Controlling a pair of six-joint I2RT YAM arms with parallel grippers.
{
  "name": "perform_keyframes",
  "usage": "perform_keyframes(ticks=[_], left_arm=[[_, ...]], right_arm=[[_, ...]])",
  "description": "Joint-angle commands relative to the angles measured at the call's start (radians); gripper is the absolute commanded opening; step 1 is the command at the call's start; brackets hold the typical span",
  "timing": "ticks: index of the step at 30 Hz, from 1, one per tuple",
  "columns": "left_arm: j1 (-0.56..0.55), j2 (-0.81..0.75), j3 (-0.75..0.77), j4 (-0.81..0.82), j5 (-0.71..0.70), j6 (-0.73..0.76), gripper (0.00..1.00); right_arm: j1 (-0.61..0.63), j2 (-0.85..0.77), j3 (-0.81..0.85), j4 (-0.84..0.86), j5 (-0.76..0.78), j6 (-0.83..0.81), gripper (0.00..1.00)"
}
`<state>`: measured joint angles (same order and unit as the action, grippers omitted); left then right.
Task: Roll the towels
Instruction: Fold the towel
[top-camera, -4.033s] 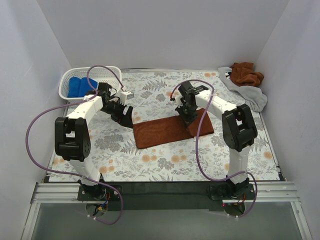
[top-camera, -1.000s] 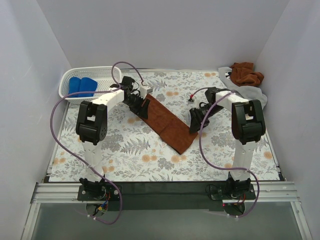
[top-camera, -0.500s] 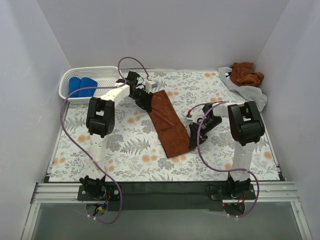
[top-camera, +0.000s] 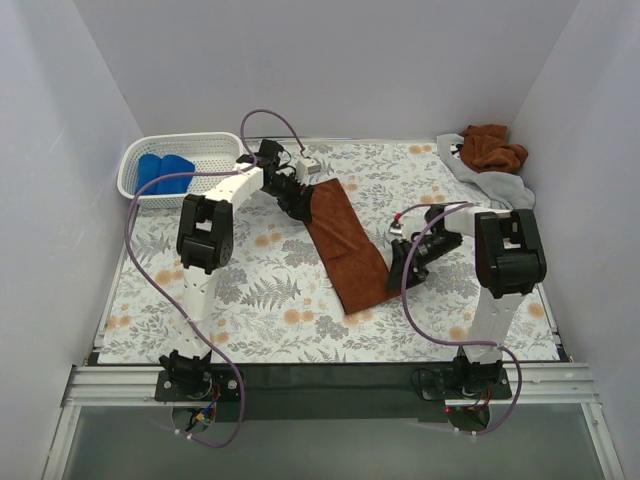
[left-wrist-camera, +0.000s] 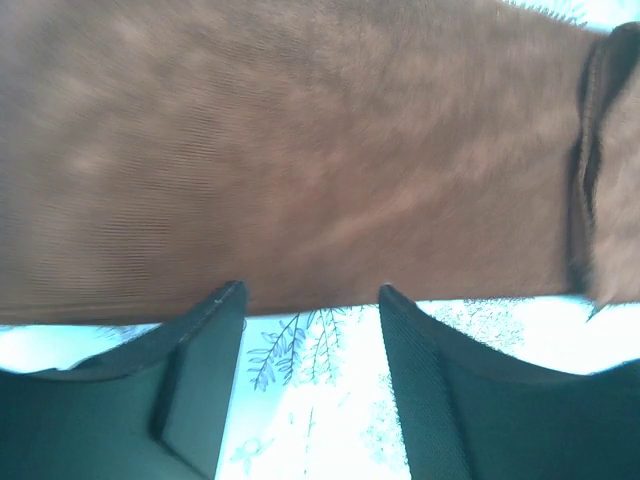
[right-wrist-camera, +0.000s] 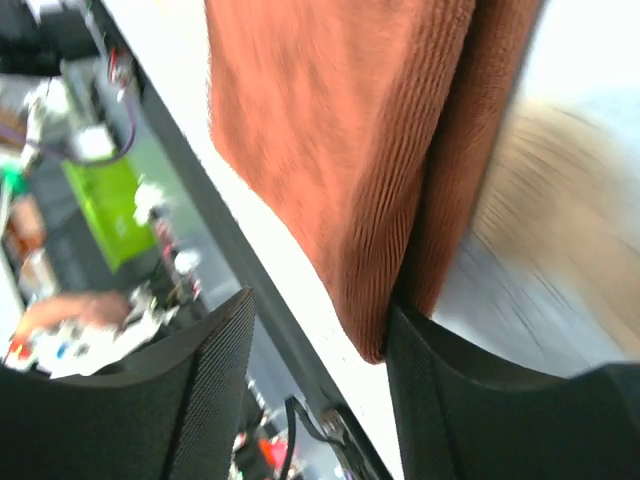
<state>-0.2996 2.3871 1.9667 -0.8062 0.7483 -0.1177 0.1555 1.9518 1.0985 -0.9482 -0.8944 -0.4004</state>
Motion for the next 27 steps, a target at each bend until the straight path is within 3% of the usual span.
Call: perform_keyframes(ticks=[1,4,9,12,13,17,20,27], left_arm=[[0.005,-0.167,0.032,0.056,-0.007,0.017,0.53],[-0.019,-0.242,0.026,0.076,-0.029,0.012,0.56],[-0.16,-0.402,-0.157,0.084,-0.179,0.113,0.57],[-0.298,-0.509,-0.341,0.166,-0.314,0.139,0.55],[-0.337,-0.534,-0.395,0.2,-0.41,0.13,0.53],[-0.515,-0.62,-0.557,0.338,-0.547,0.052,0.45],[-0.677,-0.64,-0.643,0.416,-0.634,0.033,0.45],[-0.848,-0.519,-0.62,0.447,-0.734,-0.037,0.45]], right_arm=[[-0.1,-0.123,0.09,-0.066,0.075,-0.026,0.51],[-0.123,-0.136,0.168,-0.081,0.08,-0.035,0.51],[-0.12,-0.059,0.279,-0.075,0.097,-0.031,0.49],[-0.12,-0.042,0.319,-0.055,0.104,-0.035,0.4],[-0.12,-0.037,0.328,-0.052,0.062,-0.026,0.35],[-0.079,-0.01,0.379,-0.055,-0.066,0.015,0.25],[-0.03,0.009,0.365,-0.037,-0.081,0.028,0.23],[0.007,0.094,0.206,0.055,-0.012,0.054,0.18]])
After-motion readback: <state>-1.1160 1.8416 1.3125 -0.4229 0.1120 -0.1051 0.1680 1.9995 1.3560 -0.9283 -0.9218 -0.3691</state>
